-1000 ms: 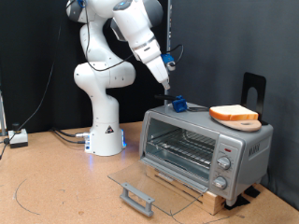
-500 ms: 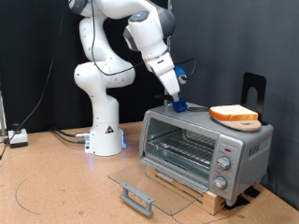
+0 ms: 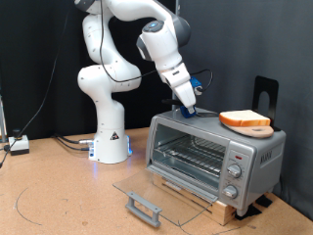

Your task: Make a piece of toast with the oven

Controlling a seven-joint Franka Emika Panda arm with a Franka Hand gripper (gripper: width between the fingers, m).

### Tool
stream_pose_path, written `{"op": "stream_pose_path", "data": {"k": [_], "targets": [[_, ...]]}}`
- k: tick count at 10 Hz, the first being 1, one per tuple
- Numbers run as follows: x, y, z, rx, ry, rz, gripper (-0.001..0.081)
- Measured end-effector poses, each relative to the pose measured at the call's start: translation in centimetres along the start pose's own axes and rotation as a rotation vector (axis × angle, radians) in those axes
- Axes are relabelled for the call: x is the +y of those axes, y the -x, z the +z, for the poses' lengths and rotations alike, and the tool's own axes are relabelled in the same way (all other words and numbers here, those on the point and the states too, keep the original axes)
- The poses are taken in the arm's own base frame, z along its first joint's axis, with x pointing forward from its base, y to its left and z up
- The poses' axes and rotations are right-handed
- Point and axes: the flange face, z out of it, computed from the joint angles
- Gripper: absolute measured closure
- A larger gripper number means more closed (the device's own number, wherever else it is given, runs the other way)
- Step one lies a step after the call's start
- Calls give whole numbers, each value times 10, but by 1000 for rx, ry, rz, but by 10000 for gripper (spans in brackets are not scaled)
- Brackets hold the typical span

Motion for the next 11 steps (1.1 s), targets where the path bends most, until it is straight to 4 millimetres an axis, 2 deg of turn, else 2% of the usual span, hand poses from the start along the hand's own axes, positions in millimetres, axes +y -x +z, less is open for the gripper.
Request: {"op": "stream_pose_path", "data": {"k": [5,11], "targets": [[-10,2,11,28,76,-50,-3],[-22,4,13,48,86,-45,-3]]}}
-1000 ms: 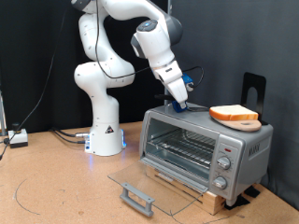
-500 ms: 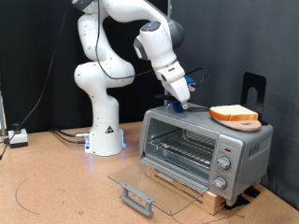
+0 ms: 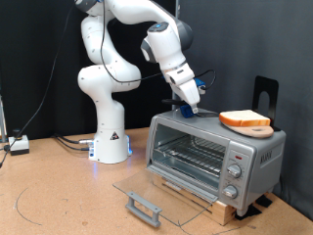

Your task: Make a piece of toast with the oven

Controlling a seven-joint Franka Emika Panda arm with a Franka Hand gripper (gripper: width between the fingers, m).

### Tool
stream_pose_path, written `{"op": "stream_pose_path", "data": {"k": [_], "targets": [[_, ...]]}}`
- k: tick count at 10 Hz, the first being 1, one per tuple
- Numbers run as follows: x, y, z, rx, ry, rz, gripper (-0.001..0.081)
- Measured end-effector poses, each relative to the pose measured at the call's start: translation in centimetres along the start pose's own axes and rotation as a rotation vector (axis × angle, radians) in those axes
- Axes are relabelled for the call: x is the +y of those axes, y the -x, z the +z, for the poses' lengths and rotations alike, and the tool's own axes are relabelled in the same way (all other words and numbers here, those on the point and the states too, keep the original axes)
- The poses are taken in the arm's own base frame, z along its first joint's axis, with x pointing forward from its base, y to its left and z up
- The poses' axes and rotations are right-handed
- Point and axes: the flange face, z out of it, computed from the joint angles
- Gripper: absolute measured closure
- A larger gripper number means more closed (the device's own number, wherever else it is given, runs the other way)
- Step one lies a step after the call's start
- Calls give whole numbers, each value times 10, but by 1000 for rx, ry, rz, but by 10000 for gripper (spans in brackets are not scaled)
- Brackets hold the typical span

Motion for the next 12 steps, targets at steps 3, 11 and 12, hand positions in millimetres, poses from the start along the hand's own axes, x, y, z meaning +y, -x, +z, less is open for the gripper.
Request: {"op": "stream_pose_path", "data": {"k": [3,11,12], "targets": [[0,2,2,-11,16,20,109],[10,4,0,-16,24,53,340],[11,5,0,-21,20,58,340]]}}
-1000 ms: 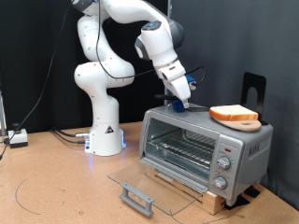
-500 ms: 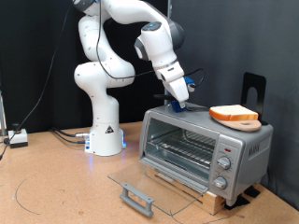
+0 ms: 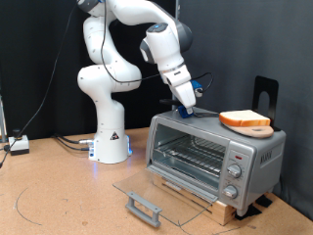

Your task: Make a piece of toast with the oven

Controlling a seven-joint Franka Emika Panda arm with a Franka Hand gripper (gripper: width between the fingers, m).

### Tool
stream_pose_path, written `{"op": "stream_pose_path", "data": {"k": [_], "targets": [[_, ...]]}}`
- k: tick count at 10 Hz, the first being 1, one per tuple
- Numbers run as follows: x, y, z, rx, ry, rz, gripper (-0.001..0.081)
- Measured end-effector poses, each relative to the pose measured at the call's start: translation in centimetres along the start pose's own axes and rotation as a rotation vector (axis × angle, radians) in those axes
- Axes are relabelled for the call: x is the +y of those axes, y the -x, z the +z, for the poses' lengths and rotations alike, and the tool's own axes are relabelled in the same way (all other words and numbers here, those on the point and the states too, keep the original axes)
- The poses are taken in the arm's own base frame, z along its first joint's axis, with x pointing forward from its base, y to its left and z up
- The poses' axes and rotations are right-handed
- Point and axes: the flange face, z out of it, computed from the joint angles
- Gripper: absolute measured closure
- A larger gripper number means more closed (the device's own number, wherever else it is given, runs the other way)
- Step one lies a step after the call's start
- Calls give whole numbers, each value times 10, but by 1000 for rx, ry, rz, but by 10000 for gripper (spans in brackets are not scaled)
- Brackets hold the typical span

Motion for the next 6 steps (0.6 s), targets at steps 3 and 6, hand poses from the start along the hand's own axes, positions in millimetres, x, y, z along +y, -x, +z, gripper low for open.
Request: {"op": "stream_pose_path", "data": {"k": [3,6], "targets": [[4,3,1,-20,-11,18,212],[5,3,0,-14,-6,21,58]]}}
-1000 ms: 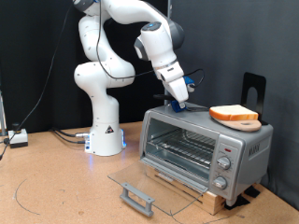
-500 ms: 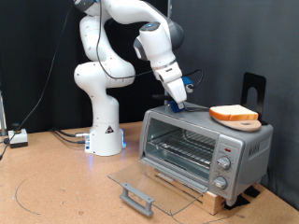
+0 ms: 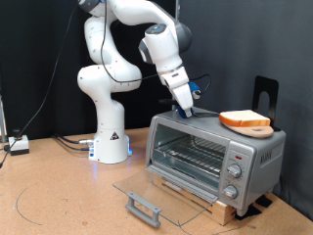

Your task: Make a piece of toast with the oven

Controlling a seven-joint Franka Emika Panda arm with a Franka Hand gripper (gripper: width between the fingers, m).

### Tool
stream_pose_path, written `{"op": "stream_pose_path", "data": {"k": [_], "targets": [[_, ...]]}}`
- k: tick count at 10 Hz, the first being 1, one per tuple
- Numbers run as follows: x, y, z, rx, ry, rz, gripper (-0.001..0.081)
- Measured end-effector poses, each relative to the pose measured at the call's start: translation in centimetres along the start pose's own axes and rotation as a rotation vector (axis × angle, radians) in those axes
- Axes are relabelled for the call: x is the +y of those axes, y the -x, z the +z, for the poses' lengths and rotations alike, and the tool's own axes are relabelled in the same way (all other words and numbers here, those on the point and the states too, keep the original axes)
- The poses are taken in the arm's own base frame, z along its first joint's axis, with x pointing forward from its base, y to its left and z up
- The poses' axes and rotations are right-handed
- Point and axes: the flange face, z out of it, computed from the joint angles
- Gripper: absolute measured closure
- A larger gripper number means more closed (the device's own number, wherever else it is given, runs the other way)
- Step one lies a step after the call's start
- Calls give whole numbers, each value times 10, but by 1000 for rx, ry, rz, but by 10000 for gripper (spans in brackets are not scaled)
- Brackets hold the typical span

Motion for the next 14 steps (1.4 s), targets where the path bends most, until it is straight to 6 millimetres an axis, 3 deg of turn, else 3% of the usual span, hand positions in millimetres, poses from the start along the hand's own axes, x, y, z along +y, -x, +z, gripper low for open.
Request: {"op": "stream_pose_path", "data": {"k": [1,11,12,13,14], "targets": [[0,-1,0,13,15,-3,9],[-2,0,-2,32,26,16,-3],[-2,0,-1,29,23,18,107],[-2,0,-1,28,23,19,293],[-2,0,-1,27,22,21,293]]}}
